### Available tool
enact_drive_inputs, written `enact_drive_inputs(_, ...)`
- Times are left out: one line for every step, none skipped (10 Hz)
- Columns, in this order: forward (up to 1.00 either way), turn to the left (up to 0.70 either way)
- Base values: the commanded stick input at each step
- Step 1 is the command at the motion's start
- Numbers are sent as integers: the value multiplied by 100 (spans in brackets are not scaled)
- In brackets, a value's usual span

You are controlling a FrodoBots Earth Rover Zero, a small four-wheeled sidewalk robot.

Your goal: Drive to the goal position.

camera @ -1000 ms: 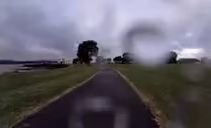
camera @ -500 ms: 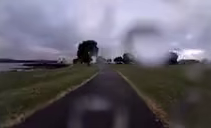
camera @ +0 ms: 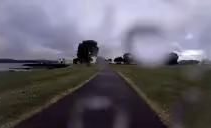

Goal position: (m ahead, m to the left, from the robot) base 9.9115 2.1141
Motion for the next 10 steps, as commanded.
enact_drive_inputs(70,0)
enact_drive_inputs(70,0)
enact_drive_inputs(70,0)
enact_drive_inputs(70,0)
enact_drive_inputs(70,-14)
enact_drive_inputs(70,-14)
enact_drive_inputs(70,-12)
enact_drive_inputs(70,-9)
enact_drive_inputs(70,-6)
enact_drive_inputs(70,-4)
